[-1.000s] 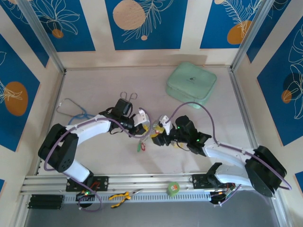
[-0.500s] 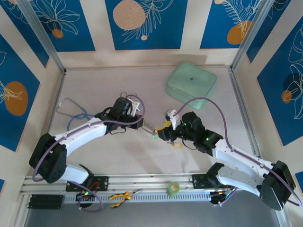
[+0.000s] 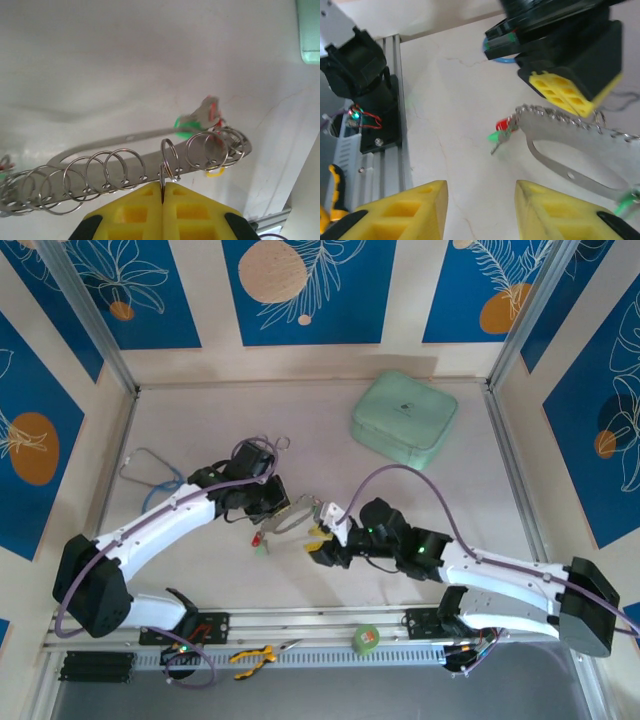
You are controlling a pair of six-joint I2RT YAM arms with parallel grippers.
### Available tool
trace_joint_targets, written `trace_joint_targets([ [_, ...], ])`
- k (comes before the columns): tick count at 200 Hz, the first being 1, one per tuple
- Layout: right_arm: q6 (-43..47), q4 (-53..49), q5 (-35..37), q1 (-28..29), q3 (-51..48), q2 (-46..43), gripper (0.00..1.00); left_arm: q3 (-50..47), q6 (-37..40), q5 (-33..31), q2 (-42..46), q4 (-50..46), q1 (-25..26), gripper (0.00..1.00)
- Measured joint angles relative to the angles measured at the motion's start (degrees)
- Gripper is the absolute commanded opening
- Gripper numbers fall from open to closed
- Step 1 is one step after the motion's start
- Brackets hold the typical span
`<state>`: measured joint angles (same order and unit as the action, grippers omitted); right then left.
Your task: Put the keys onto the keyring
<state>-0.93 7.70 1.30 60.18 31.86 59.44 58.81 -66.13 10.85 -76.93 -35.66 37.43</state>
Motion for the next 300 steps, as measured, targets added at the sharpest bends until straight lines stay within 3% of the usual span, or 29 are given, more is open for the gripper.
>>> trace_joint_targets([
  [65, 9.20, 19.19, 9.99, 1.75, -5.66, 13.07, 0.33, 0.00, -9.29, 4.17, 0.83, -5.40, 0.37, 0.00],
  [125, 17.11, 32.11, 13.22, 1.68, -5.84, 21.53, 0.33, 0.00, -13.33, 6.80, 2.60, -6.47, 0.63, 0.00],
  [300, 20.06, 39.69, 15.28, 1.68, -4.96, 25.31, 0.18, -0.04, -14.60, 7.17, 3.39, -7.06, 1.03, 0.00],
])
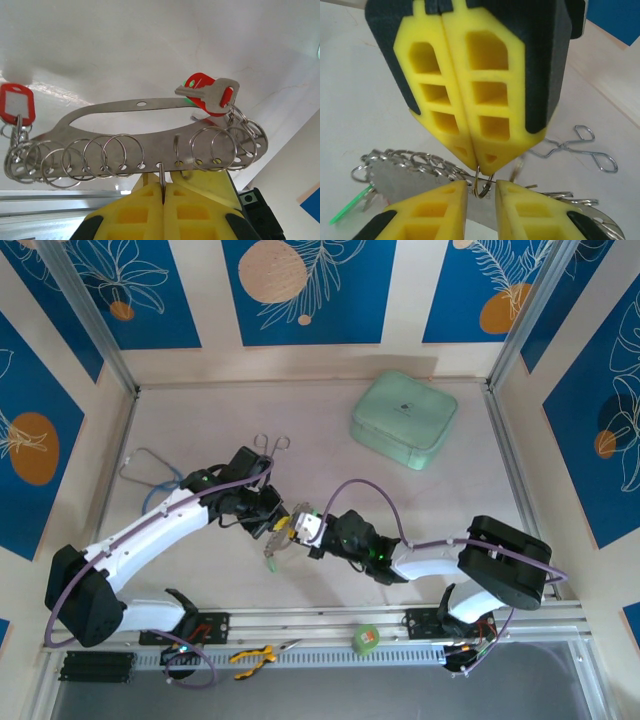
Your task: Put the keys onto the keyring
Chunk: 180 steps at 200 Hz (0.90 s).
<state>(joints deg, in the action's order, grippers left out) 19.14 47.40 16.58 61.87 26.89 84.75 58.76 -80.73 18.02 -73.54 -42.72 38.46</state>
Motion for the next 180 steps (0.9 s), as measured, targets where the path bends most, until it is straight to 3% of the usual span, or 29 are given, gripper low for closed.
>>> trace_joint_targets([
  [57, 0.17, 0.57, 0.22, 0.00, 0.81, 1.14, 0.00, 0.00, -0.46, -0.24, 0.00, 0.02, 0.00, 0.00],
  [70, 0.28, 0.74, 0.44, 0.00, 0.90, 1.33, 0.00, 0.00, -0.46, -0.35, 0.00, 0.24, 0.00, 0.00],
  [82, 0.22, 0.76, 0.42, -0.15, 0.92, 1.36, 0.00, -0.07, -0.11, -0.68, 0.11, 0.52, 0.00, 0.36],
  [92, -0.15, 0.79, 0.35, -0.55, 0.94, 1.31, 0.00, -0.22, 0.46, -1.16, 0.55, 0.85, 0.11, 0.58],
  [101, -0.66, 0.17, -0.02, -1.18, 0.94, 1.14, 0.00, -0.22, 2.14, -2.67, 1.51, 1.40, 0.22, 0.67],
  [113, -1.51, -1.84, -1.05, -2.16, 0.85, 0.15, 0.00, -0.20, 5.16, -6.03, 3.56, 2.75, 0.20, 0.69],
  [147, -3.39, -10.38, -7.48, -5.57, 0.83, -6.82, 0.00, -1.66, 26.10, -17.75, 13.68, 12.68, 0.15, 0.66],
  [170, -3.80, -17.11, -12.81, -7.87, 0.92, -11.89, 0.00, -7.72, 45.97, -18.27, 21.22, 23.78, 0.09, 0.61],
  [180, -3.76, -20.50, -15.15, -8.83, 1.14, -13.90, 0.00, -10.75, 54.38, -16.85, 23.37, 26.95, 0.09, 0.54],
])
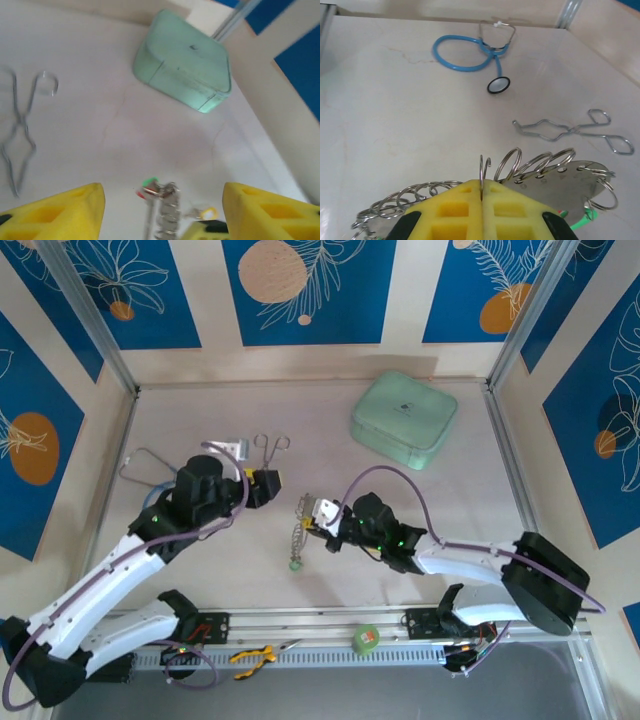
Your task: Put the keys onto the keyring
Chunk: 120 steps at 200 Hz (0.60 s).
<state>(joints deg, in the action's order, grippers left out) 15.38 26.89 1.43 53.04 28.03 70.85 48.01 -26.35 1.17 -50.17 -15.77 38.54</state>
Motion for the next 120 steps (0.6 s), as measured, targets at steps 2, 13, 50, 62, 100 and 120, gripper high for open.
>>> trace_joint_targets([
  [2, 0.02, -0.72, -0.44, -0.22, 0.07, -0.37, 0.00, -0.59, 2.05, 0.61, 0.39, 0.50, 0.00, 0.52],
  [13, 0.24, -4.46, -2.69, -1.18, 0.50, -2.32, 0.00, -3.65, 11.26, 3.89, 1.75, 2.64, 0.00, 0.44],
  [50, 3.91, -13.90, -7.52, -2.82, 1.70, -7.80, 0.00, -12.02, 38.32, 21.49, 3.67, 4.70, 0.11, 0.29],
  [62, 5.55, -16.28, -8.28, -2.89, 1.88, -9.16, 0.00, -13.05, 43.34, 26.05, 3.61, 4.81, 0.13, 0.24],
  [100, 9.88, -20.48, -10.47, -2.86, 1.92, -11.43, 0.00, -13.20, 53.44, 34.84, -0.04, 6.40, 0.72, 0.30],
  [120, 12.02, -22.14, -10.93, -2.64, 2.40, -11.85, 0.00, -13.20, 56.33, 36.46, -2.67, 6.36, 1.09, 0.30],
])
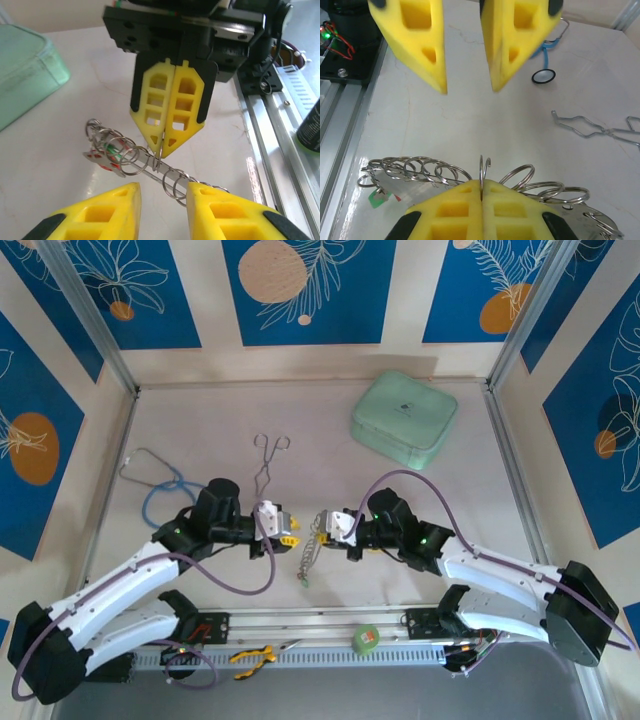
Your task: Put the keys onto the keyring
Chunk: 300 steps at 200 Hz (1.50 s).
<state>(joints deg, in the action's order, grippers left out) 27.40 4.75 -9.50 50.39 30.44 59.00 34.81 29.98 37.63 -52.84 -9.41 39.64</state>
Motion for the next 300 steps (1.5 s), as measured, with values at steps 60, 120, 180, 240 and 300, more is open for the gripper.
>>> trace_joint_targets([
  [60, 5.46, -1.49, 0.28, 2.19, 2.71, -0.35, 0.00, 0.00, 5.57, 2.32, -3.45, -1.11, 0.31, 0.35],
  [120, 7.74, -1.44, 1.18, 3.65, 3.76, 1.18, 0.00, 0.00, 6.16, 2.45, -3.93, 0.17, 0.68, 0.34],
  [180, 7.98, -1.42, 2.08, 4.37, 4.39, 2.38, 0.00, 0.00, 6.23, 2.40, -3.93, 1.16, 0.90, 0.18],
  [240, 7.45, -1.73, 2.47, 4.42, 4.42, 2.40, 0.04, 0.00, 7.23, 0.79, -3.91, 1.60, 1.05, 0.00],
  [300, 6.62, -0.55, 2.71, 4.35, 4.37, 2.56, 0.13, -0.44, 7.67, -0.17, -3.08, 3.04, 1.16, 0.00],
])
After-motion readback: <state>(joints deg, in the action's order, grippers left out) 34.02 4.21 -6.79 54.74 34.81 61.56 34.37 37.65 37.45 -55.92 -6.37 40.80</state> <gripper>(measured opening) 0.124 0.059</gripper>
